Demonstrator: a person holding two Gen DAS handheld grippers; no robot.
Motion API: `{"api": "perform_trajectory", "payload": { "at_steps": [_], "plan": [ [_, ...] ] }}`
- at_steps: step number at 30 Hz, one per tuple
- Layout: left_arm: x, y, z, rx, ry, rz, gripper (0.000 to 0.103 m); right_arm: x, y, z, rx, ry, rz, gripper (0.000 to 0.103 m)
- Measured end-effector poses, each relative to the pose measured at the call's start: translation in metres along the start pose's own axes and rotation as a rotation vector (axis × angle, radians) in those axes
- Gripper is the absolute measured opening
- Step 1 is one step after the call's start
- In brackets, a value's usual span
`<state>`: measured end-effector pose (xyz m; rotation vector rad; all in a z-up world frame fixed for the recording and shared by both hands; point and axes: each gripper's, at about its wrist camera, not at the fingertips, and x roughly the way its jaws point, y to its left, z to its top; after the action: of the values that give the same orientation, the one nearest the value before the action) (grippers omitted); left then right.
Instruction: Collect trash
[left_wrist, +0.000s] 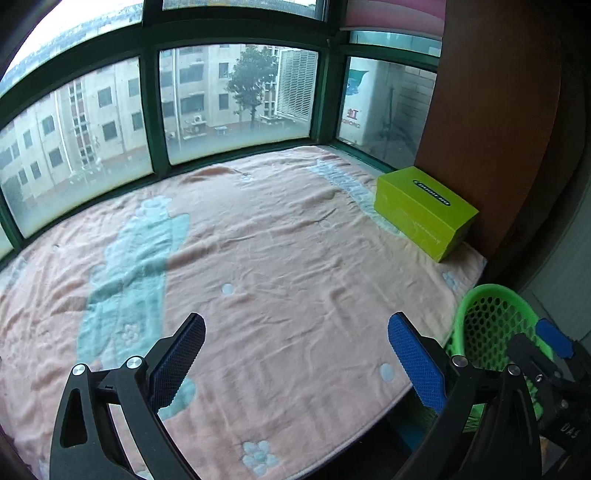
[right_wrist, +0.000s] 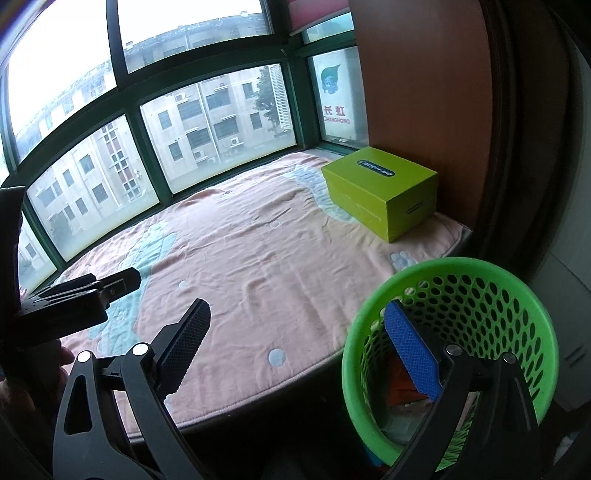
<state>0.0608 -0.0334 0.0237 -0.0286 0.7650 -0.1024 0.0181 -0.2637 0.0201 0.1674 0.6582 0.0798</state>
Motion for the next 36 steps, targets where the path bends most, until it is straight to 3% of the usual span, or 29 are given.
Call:
{"api": "perform_trajectory", "payload": {
  "at_steps": [9, 36],
  "plan": [
    [-0.005, -0.001, -0.001, 0.020, -0.026, 0.066, 0.096, 0.000, 0.001, 0.000, -0.001, -0.002, 0.006, 0.095],
    [-0.008, 0.010, -0.006, -0.009, -0.019, 0.113, 0.096, 0.003, 0.013, 0.001, -0.024, -0.011, 0.038, 0.095]
  ]
}}
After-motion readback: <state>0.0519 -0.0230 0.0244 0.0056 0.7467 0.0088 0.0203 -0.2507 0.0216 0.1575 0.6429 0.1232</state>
